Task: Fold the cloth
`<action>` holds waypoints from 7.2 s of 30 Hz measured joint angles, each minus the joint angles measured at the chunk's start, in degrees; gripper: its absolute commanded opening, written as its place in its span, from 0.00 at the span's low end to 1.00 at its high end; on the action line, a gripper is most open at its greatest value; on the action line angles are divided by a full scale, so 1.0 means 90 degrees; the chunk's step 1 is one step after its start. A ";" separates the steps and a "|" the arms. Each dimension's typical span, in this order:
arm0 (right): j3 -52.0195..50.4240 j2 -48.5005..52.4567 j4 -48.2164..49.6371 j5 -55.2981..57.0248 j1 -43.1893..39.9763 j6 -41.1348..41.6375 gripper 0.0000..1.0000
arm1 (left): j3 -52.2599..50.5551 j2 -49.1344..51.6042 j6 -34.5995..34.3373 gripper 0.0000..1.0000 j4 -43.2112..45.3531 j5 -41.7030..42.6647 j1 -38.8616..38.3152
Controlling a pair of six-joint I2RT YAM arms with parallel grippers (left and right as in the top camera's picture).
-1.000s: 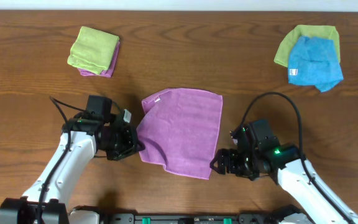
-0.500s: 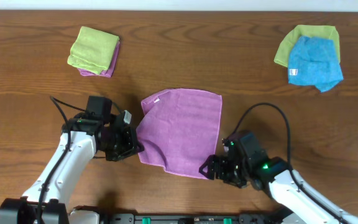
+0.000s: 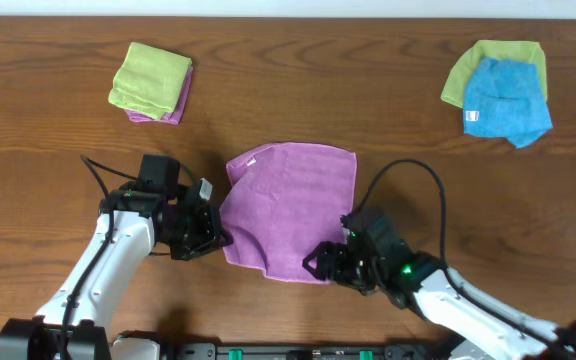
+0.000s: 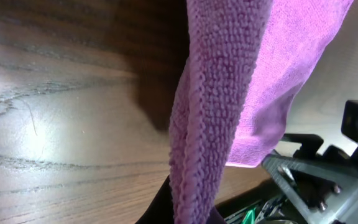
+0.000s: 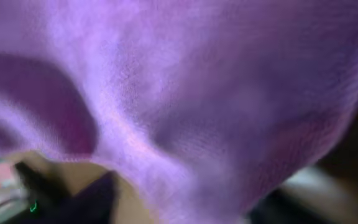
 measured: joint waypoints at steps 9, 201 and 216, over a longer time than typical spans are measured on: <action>-0.0049 -0.0066 -0.0466 0.0357 -0.0090 -0.0119 0.01 | 0.0000 0.0000 0.0432 0.06 -0.0449 0.0041 0.0000; 0.1957 0.2941 0.2533 0.0248 -0.2353 -0.0770 0.02 | 0.0262 0.2348 -0.1486 0.06 0.4928 -0.1719 -0.1171; 0.2161 0.1649 0.2215 0.0151 -0.1802 -0.0845 0.01 | 0.0425 0.2348 -0.1486 0.06 0.4869 -0.1719 -0.1171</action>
